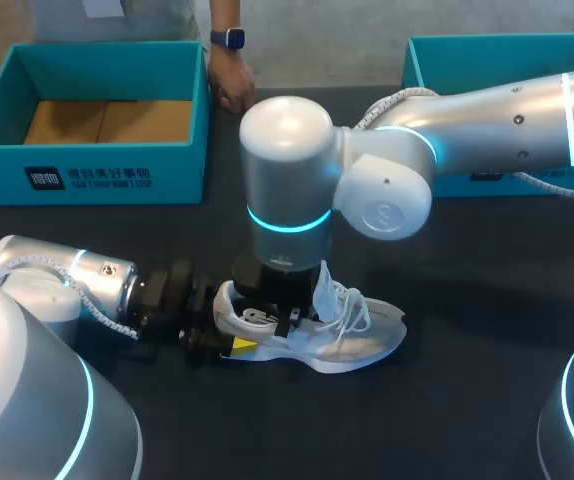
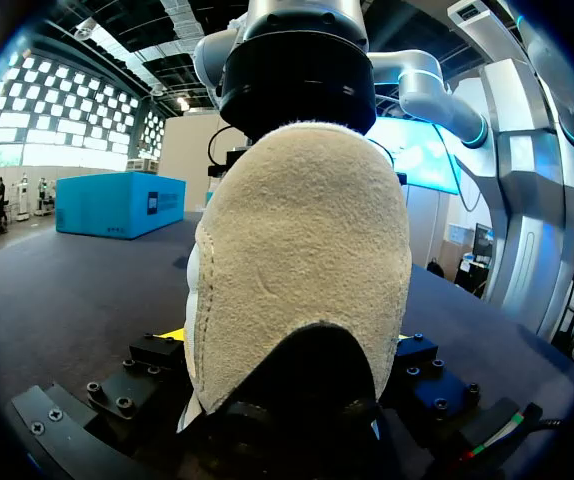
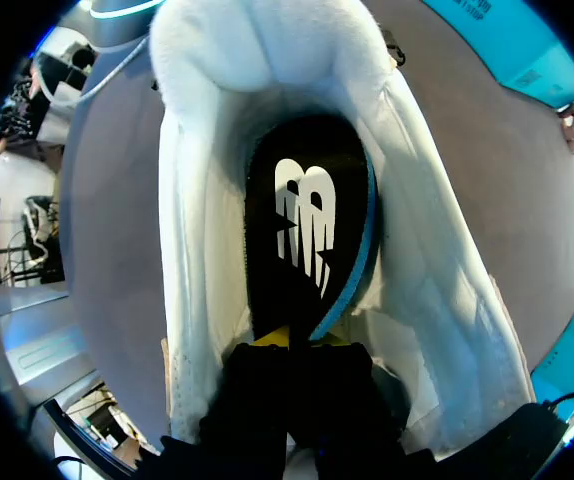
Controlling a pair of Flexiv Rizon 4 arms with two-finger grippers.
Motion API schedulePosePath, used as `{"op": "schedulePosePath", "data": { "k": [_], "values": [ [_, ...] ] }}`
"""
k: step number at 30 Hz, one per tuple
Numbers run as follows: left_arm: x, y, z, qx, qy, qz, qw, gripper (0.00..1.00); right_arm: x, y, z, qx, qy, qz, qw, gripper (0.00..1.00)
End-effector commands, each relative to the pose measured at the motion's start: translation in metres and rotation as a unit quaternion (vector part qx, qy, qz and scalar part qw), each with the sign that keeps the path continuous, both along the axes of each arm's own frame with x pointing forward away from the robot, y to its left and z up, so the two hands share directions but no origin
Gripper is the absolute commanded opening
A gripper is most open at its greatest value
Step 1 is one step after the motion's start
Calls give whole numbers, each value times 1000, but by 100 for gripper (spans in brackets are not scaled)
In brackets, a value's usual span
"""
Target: Take the shoe out of the shoebox, open the shoe tongue, remove and reinsert the insole, then place the shoe into the shoebox
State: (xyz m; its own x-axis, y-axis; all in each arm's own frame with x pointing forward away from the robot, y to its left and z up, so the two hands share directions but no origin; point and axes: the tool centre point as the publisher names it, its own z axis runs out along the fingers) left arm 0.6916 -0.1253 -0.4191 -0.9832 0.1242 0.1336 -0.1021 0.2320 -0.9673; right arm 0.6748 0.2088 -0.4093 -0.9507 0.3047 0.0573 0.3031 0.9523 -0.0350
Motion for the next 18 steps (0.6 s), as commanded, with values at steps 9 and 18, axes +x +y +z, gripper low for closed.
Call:
{"op": "schedulePosePath", "data": {
  "k": [9,18],
  "values": [
    [2,0,-2,1,1,1,1000,0,-19,0,-4,12,-79,-9,997,0],
    [2,0,-2,1,1,1,1000,0,-19,-4,8,17,-107,-8,994,0]
  ]
}}
